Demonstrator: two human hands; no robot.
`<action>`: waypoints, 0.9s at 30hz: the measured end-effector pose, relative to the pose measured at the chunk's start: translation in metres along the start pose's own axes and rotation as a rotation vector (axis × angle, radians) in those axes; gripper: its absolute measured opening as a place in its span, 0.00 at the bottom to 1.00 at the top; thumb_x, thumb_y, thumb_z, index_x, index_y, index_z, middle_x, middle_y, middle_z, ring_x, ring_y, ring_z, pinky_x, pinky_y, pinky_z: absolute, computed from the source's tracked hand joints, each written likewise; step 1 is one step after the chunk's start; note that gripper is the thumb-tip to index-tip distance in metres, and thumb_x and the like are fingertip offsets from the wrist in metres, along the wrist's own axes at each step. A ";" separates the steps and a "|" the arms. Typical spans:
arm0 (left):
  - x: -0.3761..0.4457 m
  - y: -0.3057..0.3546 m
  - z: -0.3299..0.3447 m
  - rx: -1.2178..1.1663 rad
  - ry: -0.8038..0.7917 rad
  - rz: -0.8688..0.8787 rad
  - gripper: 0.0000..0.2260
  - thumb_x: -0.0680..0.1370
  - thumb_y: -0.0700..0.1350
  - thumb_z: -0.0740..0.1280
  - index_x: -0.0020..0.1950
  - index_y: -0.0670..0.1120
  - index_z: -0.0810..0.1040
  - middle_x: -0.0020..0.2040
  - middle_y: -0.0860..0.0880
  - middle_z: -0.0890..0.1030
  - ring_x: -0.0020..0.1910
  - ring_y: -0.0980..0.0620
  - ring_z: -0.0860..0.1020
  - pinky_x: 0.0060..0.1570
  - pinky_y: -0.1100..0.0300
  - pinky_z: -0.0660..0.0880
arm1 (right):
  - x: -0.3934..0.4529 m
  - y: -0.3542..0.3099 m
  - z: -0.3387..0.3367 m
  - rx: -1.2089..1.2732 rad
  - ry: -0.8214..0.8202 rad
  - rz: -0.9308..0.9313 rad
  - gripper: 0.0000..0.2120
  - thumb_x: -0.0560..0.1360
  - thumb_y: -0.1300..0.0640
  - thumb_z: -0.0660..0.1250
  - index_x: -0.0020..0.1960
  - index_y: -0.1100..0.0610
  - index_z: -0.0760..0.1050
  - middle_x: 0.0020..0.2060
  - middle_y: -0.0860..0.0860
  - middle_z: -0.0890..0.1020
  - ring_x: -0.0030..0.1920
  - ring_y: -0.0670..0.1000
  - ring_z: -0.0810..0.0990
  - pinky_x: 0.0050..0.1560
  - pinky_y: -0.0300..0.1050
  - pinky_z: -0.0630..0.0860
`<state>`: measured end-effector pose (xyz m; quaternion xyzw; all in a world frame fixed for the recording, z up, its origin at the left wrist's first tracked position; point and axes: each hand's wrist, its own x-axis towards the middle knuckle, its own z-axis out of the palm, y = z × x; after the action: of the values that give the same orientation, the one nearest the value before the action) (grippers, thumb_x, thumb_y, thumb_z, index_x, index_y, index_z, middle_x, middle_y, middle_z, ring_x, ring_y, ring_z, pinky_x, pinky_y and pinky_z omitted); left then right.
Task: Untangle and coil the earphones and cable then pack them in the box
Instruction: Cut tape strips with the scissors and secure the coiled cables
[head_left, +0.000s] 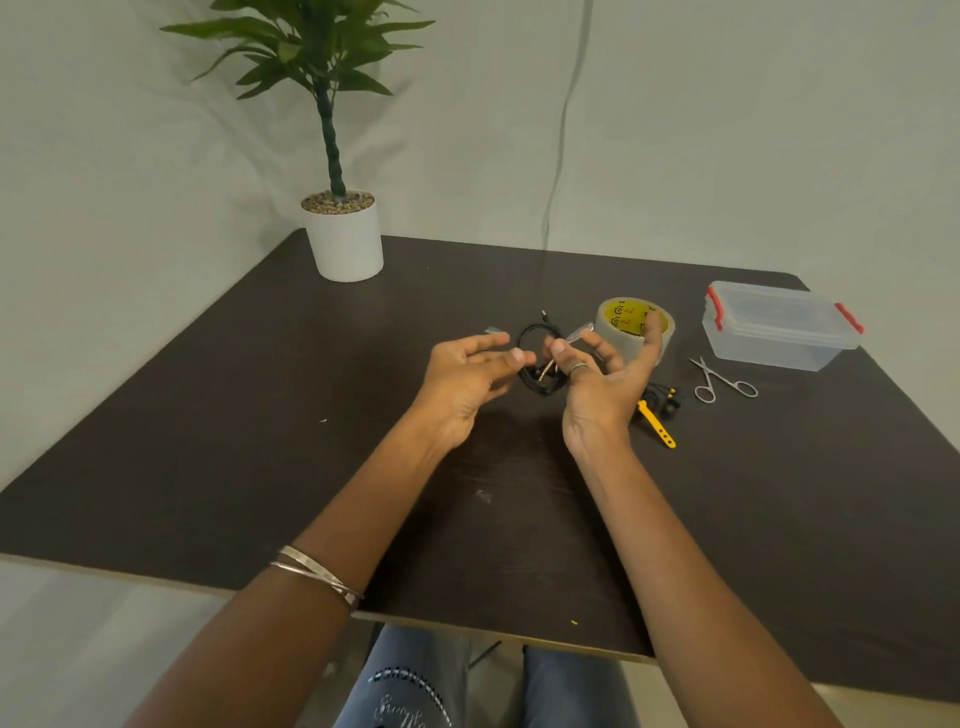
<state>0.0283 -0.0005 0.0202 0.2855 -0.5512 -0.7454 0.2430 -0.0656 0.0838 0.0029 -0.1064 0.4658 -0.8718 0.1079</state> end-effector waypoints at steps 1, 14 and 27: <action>0.001 0.000 0.003 0.000 0.034 0.016 0.18 0.73 0.37 0.72 0.61 0.40 0.76 0.47 0.44 0.85 0.52 0.50 0.82 0.60 0.49 0.75 | -0.001 0.000 0.000 -0.002 0.006 -0.005 0.49 0.68 0.79 0.68 0.75 0.43 0.54 0.50 0.58 0.73 0.38 0.51 0.83 0.53 0.55 0.81; 0.009 0.028 -0.007 0.646 0.021 0.478 0.20 0.72 0.38 0.73 0.61 0.45 0.72 0.40 0.47 0.85 0.39 0.58 0.83 0.47 0.72 0.75 | 0.002 -0.024 -0.009 -0.375 -0.296 -0.351 0.41 0.71 0.62 0.74 0.75 0.46 0.54 0.51 0.50 0.81 0.56 0.53 0.79 0.62 0.59 0.73; 0.004 0.046 -0.001 0.876 -0.138 0.484 0.23 0.73 0.39 0.72 0.65 0.48 0.69 0.40 0.53 0.84 0.40 0.62 0.82 0.44 0.76 0.72 | 0.006 -0.024 -0.010 -0.431 -0.497 -0.275 0.41 0.69 0.68 0.74 0.75 0.53 0.57 0.42 0.55 0.84 0.49 0.53 0.84 0.60 0.60 0.76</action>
<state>0.0286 -0.0163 0.0638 0.1749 -0.8773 -0.3836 0.2293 -0.0768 0.1027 0.0178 -0.3975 0.5796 -0.7074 0.0746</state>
